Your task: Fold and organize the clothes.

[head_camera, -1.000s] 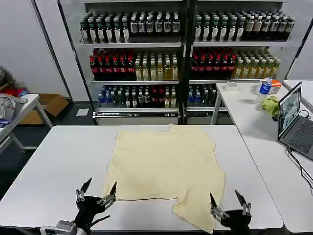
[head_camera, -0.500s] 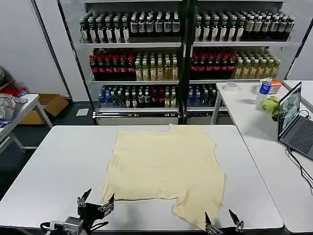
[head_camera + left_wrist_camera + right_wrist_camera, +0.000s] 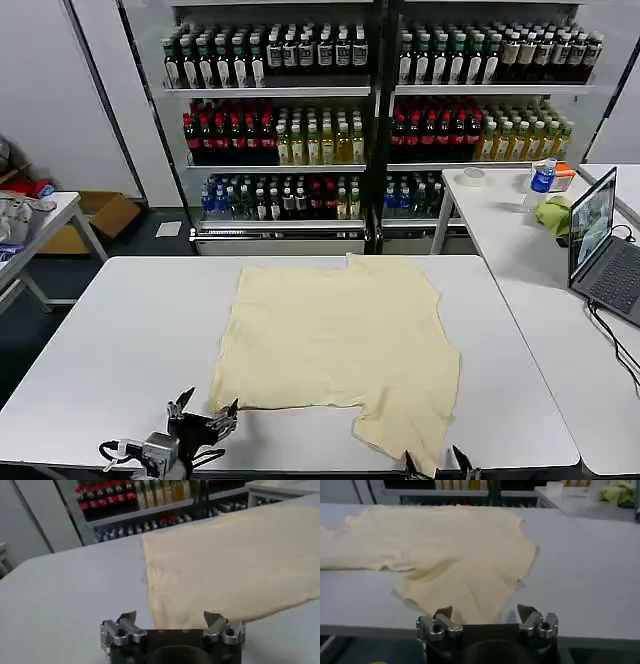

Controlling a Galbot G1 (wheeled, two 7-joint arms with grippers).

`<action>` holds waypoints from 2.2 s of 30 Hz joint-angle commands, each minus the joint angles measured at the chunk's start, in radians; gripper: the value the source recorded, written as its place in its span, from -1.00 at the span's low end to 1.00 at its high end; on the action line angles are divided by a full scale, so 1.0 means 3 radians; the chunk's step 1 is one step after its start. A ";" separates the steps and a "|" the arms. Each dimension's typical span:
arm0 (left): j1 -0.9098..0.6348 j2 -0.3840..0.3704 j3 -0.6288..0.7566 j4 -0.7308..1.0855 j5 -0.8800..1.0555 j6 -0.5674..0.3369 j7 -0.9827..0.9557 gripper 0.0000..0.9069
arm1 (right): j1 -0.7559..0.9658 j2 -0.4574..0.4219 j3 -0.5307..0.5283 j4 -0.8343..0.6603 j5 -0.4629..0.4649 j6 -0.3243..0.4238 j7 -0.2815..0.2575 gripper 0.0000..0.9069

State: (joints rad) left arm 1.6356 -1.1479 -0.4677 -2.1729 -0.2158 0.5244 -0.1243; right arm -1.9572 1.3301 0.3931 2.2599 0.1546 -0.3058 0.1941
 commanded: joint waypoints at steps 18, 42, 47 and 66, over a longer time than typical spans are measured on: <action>-0.0047 0.0013 0.0053 0.0267 -0.0117 -0.0039 0.0156 -0.98 | 0.0025 0.0073 -0.0152 -0.0132 0.0072 0.0080 0.0101 -1.00; 0.0355 -0.0193 -0.0215 -0.0526 -0.0380 -0.0045 0.0122 -0.98 | -0.0380 -0.0084 0.0133 0.0705 0.0067 0.0140 -0.0010 -1.00; 0.0470 -0.0230 -0.0267 -0.0697 -0.0382 -0.0043 0.0120 -0.98 | -0.0476 -0.0095 0.0185 0.0901 0.0065 0.0128 -0.0021 -1.00; 0.0357 -0.0064 -0.0455 -0.0689 -0.0676 -0.0138 0.0056 -0.98 | 0.0001 -0.0261 0.0644 0.0962 0.0503 -0.0053 -0.0009 -1.00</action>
State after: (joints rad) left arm 1.7376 -1.1743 -0.5911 -2.3490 -0.3895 0.5000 -0.1009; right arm -2.0022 1.2560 0.5490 2.5255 0.2696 -0.3079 0.1923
